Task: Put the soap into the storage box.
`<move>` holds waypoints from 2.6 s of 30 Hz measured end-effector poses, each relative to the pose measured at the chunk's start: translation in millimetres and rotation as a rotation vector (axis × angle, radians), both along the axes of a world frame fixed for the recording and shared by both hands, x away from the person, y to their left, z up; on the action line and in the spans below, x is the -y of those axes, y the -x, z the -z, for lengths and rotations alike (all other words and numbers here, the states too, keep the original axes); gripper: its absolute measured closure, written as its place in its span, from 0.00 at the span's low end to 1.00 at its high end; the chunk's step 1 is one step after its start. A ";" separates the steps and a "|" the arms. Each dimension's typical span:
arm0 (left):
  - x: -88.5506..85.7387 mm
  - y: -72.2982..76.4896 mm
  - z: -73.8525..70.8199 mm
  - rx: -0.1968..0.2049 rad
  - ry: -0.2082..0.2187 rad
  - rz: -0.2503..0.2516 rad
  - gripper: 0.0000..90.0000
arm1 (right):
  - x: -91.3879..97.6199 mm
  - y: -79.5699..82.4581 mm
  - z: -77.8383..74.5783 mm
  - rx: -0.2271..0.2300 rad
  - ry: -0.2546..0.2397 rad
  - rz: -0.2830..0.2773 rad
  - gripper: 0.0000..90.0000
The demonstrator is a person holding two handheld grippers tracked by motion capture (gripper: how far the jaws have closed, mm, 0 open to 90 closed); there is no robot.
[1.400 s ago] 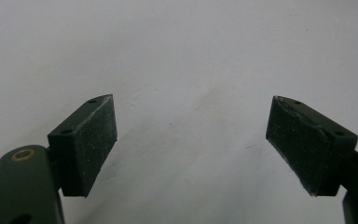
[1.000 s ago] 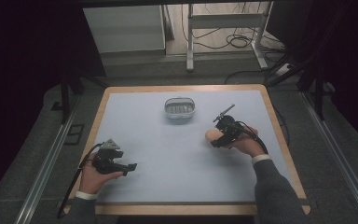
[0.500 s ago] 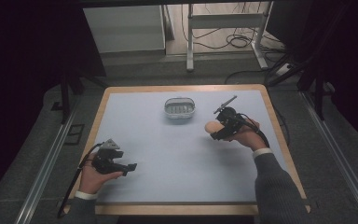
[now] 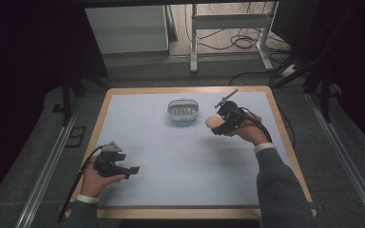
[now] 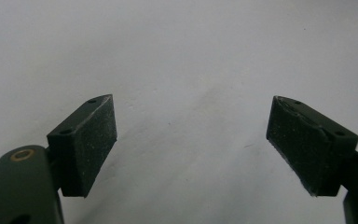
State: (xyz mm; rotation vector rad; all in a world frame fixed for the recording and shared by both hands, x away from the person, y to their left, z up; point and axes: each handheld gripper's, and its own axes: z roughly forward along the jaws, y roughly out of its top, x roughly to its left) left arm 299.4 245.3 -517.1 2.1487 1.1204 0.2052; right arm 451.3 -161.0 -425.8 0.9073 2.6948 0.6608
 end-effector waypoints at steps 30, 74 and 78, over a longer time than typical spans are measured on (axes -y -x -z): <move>-0.1 -0.9 1.0 -0.005 -0.003 0.007 0.18 | -36.8 -31.7 -3.5 -0.010 0.010 -0.038 0.36; -0.9 -2.0 3.4 -0.014 -0.002 0.012 0.17 | -63.3 -75.7 14.4 -0.027 0.023 -0.020 0.36; -0.7 -2.1 3.5 -0.016 -0.001 0.013 0.17 | -66.9 -79.2 15.0 -0.025 0.017 -0.023 0.36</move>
